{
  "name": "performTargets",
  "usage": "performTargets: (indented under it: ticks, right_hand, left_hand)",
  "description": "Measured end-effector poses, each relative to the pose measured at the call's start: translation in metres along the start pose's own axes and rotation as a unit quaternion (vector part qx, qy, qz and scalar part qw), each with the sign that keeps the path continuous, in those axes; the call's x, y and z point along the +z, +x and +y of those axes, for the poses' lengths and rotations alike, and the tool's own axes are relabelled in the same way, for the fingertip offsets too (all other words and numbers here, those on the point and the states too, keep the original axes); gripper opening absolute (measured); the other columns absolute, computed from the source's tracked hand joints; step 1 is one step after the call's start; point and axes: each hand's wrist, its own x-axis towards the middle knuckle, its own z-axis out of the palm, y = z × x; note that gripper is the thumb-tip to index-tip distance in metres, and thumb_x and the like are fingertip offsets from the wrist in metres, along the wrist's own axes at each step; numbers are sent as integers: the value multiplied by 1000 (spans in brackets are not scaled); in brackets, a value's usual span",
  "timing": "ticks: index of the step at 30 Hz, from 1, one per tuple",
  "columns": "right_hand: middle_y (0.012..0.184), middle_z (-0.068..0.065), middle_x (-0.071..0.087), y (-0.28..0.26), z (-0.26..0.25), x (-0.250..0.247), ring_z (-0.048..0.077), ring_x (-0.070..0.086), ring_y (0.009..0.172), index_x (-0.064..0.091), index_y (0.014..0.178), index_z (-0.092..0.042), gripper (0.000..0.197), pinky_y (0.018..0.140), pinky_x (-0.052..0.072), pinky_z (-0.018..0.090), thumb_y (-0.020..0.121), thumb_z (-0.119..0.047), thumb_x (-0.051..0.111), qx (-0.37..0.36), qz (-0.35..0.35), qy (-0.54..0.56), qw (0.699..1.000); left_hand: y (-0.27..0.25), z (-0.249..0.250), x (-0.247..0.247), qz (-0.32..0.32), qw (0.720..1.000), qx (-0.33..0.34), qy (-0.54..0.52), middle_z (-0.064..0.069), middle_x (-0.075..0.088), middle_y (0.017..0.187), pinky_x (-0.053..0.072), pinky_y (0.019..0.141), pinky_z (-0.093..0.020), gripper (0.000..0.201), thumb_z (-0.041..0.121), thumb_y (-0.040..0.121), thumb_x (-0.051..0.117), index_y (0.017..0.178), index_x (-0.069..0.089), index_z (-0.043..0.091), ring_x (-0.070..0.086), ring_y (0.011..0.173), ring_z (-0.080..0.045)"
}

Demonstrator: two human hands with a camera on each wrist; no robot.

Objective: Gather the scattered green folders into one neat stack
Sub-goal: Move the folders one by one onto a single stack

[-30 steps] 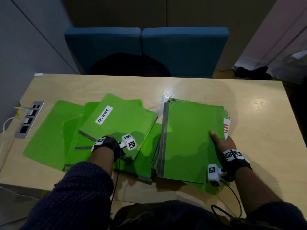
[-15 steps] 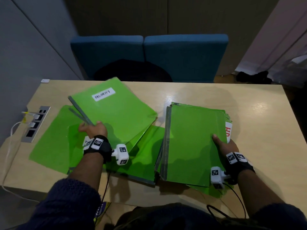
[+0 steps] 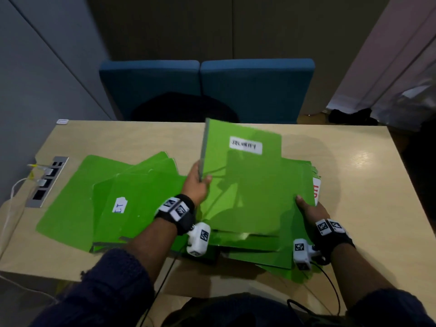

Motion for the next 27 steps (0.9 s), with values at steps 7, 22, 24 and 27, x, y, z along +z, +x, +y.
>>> performTargets:
  ticks: [7,22,24,27]
  right_hand:
    - [95,14,65,5,0,0,24,55,70,59,120,-4,59,60,40,30,95,-56,49,35,8,-9,999]
    - [99,18,69,-1,-2,9,32,64,81,63,105,-6,64,68,51,36,77,-64,68,32,44,-9,999]
    - [98,18,69,-3,-2,9,33,65,84,63,106,-6,67,74,54,39,76,-66,68,33,49,-13,998]
    - [98,18,69,-5,-2,8,35,66,84,64,106,-7,71,75,55,41,74,-69,66,24,53,-25,998]
  left_hand:
    - [-22,-15,61,-23,993,-65,96,-11,52,135,41,108,-38,48,18,92,59,138,47,13,53,123,-31]
    - [-90,-92,-72,281,833,-455,144,-25,27,150,27,113,-48,82,34,81,65,146,27,1,33,134,-41]
    - [-98,-107,-79,242,828,-497,94,-21,38,144,41,100,-48,89,53,75,56,146,30,6,46,122,-40]
    - [-98,-127,-77,212,841,-494,66,-17,51,134,49,92,-50,93,68,61,49,133,49,9,58,107,-38]
